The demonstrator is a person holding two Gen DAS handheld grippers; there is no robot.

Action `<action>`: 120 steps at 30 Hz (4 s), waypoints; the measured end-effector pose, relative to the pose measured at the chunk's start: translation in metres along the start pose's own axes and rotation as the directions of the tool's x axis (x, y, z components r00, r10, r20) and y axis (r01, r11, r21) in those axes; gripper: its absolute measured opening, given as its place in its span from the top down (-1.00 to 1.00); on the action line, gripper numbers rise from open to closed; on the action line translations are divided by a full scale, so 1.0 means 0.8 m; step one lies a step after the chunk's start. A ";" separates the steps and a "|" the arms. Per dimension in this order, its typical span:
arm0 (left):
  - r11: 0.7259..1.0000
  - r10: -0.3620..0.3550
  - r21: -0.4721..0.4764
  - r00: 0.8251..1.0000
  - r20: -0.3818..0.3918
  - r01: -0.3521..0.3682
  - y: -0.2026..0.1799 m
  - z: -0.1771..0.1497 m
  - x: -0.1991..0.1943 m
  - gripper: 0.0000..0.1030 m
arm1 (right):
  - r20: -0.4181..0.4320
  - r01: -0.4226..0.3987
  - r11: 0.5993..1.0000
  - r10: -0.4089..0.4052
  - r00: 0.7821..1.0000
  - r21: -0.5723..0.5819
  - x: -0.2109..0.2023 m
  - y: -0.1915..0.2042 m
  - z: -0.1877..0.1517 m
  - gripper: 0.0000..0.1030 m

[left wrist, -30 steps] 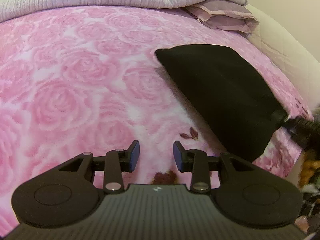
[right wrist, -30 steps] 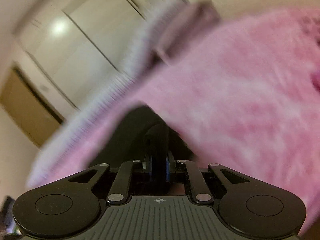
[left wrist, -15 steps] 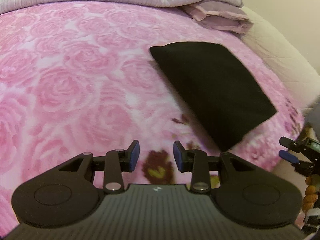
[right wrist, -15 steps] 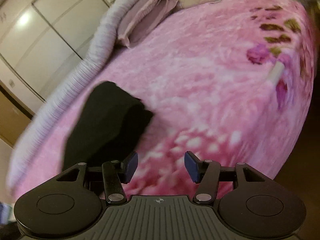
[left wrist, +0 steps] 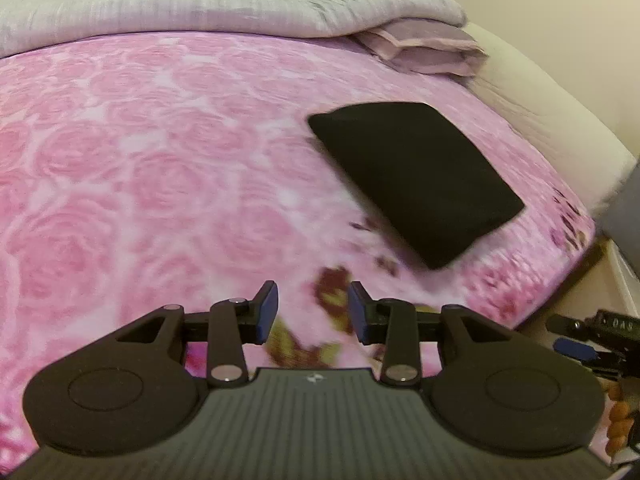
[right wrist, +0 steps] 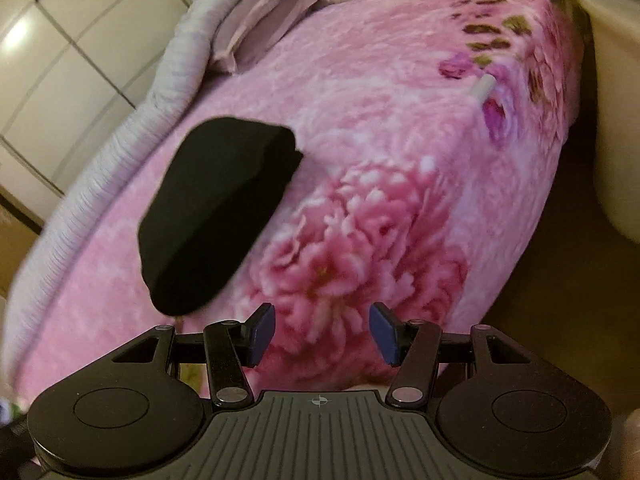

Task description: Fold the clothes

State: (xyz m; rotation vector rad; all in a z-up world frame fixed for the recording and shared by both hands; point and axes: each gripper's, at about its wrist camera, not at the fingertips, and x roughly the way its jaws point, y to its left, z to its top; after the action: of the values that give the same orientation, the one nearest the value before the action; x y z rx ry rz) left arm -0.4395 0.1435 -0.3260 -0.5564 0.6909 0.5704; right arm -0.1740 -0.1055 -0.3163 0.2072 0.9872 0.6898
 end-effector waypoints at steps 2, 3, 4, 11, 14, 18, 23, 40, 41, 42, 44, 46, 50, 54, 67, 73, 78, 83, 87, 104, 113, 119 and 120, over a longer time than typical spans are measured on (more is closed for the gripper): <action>1.000 -0.005 -0.009 1.000 -0.007 0.005 0.019 0.010 0.013 0.37 | 0.009 0.043 0.998 -0.042 0.999 -0.047 0.008 0.016 -0.006 -0.09; 1.000 -0.009 -0.002 1.000 -0.012 0.009 0.026 0.016 0.022 0.37 | 0.014 0.064 0.995 -0.063 0.998 -0.070 0.012 0.025 -0.009 -0.09; 1.000 -0.012 0.007 1.000 -0.016 0.012 0.032 0.023 0.031 0.37 | 0.020 0.085 0.992 -0.084 0.996 -0.093 0.016 0.033 -0.012 -0.09; 0.994 -0.060 0.076 0.974 -0.218 0.078 0.042 0.088 0.111 0.37 | -0.028 0.201 0.980 -0.201 0.979 -0.015 0.019 0.065 -0.002 -0.09; 0.993 -0.017 0.106 0.950 -0.312 0.052 0.037 0.111 0.123 0.38 | -0.065 0.247 0.968 -0.244 0.968 0.049 0.016 0.076 0.007 -0.09; 0.993 0.018 0.112 0.909 -0.416 0.032 0.022 0.146 0.114 0.38 | -0.118 0.310 0.942 -0.295 0.948 0.131 0.013 0.090 0.018 -0.09; 0.986 0.023 0.155 0.871 -0.491 0.062 -0.010 0.201 0.107 0.37 | -0.190 0.389 0.893 -0.351 0.917 0.226 0.009 0.108 0.032 -0.09; 0.924 -0.138 0.207 0.785 -0.604 0.321 0.001 0.283 0.226 0.26 | -0.017 0.145 0.445 -0.280 0.960 0.884 0.020 0.167 -0.065 -0.08; 0.930 -0.168 0.160 0.772 -0.612 0.330 0.005 0.284 0.235 0.26 | 0.013 0.116 0.414 -0.296 0.955 0.903 0.021 0.166 -0.067 -0.09; 0.935 -0.199 0.112 0.758 -0.621 0.337 0.008 0.285 0.244 0.26 | 0.046 0.076 0.375 -0.307 0.951 0.924 0.022 0.163 -0.071 -0.09; 0.940 -0.251 0.025 0.738 -0.626 0.341 0.015 0.286 0.260 0.26 | 0.101 -0.011 0.273 -0.318 0.943 0.962 0.029 0.156 -0.080 -0.08; 0.943 -0.287 -0.047 0.732 -0.618 0.330 0.020 0.286 0.272 0.26 | 0.148 -0.096 0.172 -0.318 0.936 0.980 0.038 0.150 -0.088 -0.09; 0.933 -0.356 -0.190 0.722 -0.593 0.304 0.030 0.285 0.295 0.22 | 0.201 -0.177 0.103 -0.315 0.928 0.979 0.058 0.154 -0.092 -0.09; 0.907 -0.416 -0.312 0.727 -0.547 0.284 0.038 0.284 0.315 0.14 | 0.201 -0.182 0.091 -0.311 0.929 0.979 0.081 0.156 -0.097 -0.09; 0.880 -0.457 -0.357 0.765 -0.454 0.314 0.024 0.251 0.304 0.85 | 0.181 -0.080 0.393 -0.227 0.957 0.916 0.095 0.121 -0.054 0.69; 0.892 -0.452 -0.279 0.738 -0.502 0.357 -0.001 0.201 0.251 0.85 | 0.202 0.002 0.587 -0.282 0.938 0.809 0.038 0.092 -0.026 0.70; 0.930 -0.353 -0.129 0.742 -0.570 0.344 -0.003 0.195 0.241 0.74 | 0.080 0.120 0.647 -0.271 0.959 0.753 0.043 0.054 -0.024 0.53; 0.929 -0.237 0.098 0.775 -0.585 0.358 -0.001 0.228 0.224 0.74 | 0.051 0.250 0.775 -0.341 0.939 0.581 0.007 0.056 0.010 0.32; 0.894 -0.288 0.157 0.804 -0.520 0.421 -0.024 0.267 0.221 0.72 | 0.067 0.239 0.836 -0.311 0.948 0.494 0.004 0.042 0.051 0.32; 0.874 -0.385 0.081 0.784 -0.487 0.479 -0.137 0.299 0.330 0.19 | -0.023 0.069 0.907 -0.066 0.998 0.416 0.115 -0.027 0.182 0.31; 0.842 -0.488 0.048 0.796 -0.360 0.538 -0.140 0.303 0.326 0.90 | 0.096 0.042 0.983 -0.060 0.994 0.177 0.130 0.004 0.205 0.96; 0.878 -0.389 0.092 0.812 -0.436 0.470 -0.153 0.288 0.372 0.80 | -0.032 0.120 0.967 -0.116 0.993 0.226 0.174 -0.010 0.207 0.92; 0.878 -0.392 0.090 0.814 -0.429 0.470 -0.153 0.292 0.369 0.77 | -0.050 0.130 0.962 -0.121 0.991 0.241 0.177 -0.014 0.207 0.90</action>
State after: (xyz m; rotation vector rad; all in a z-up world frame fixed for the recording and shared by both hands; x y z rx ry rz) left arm -0.0740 0.2925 -0.3529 -0.6312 0.9602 -0.0520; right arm 0.0182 -0.0026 -0.3290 0.3458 1.1083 0.4565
